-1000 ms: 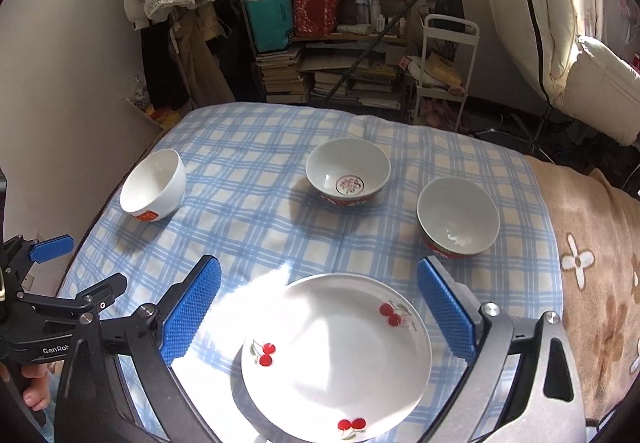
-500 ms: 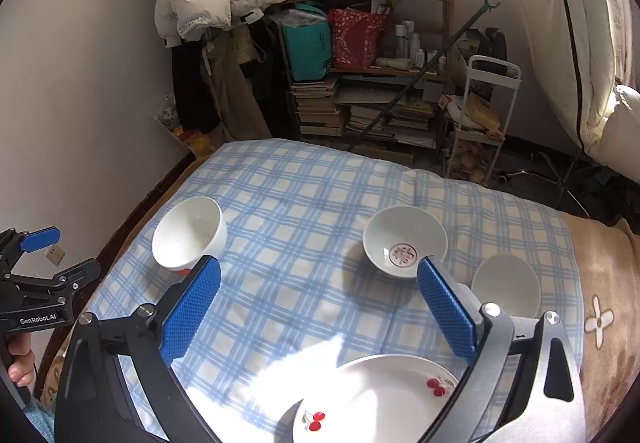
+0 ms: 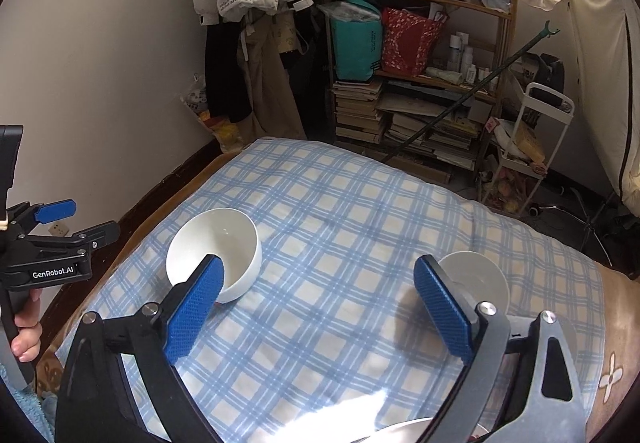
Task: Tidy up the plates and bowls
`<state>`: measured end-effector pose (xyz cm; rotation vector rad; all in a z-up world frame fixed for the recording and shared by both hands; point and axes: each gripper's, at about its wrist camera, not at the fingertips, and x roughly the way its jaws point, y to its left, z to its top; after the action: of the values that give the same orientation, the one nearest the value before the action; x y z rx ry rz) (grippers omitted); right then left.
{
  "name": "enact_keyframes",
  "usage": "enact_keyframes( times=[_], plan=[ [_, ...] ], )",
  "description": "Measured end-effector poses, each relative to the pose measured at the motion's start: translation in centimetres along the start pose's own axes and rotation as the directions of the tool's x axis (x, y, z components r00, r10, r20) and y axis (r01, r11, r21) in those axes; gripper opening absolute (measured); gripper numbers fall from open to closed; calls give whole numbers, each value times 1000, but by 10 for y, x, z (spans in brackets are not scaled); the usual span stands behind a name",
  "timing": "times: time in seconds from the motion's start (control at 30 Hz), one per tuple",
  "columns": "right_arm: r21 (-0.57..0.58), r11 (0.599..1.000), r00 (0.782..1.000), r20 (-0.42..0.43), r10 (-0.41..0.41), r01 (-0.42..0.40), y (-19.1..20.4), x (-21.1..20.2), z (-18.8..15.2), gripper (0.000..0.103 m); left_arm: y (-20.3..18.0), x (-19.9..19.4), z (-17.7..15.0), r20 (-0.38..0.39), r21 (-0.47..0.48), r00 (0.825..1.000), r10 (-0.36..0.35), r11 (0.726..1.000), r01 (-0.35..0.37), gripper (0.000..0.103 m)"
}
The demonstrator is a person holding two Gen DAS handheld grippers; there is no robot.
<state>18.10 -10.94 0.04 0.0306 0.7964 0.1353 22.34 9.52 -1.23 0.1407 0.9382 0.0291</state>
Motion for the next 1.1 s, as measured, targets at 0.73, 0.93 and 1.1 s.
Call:
enact_keyframes(
  times=[0.73,0.93,1.1],
  plan=[
    [112,986,963,-228,147,-124,29,133,0,66,1,108,-13,-171,-44,983,-70,997,63,74],
    [142,980,946,-275,172,-137,41,157,-3,44,2,125,-23,-231,-91,965,-127,990,109,42],
    [115,985,930,-331,159,-128,54,174,-11,22,-1,126,-27,-221,-106,964,-151,986,130,29]
  ],
)
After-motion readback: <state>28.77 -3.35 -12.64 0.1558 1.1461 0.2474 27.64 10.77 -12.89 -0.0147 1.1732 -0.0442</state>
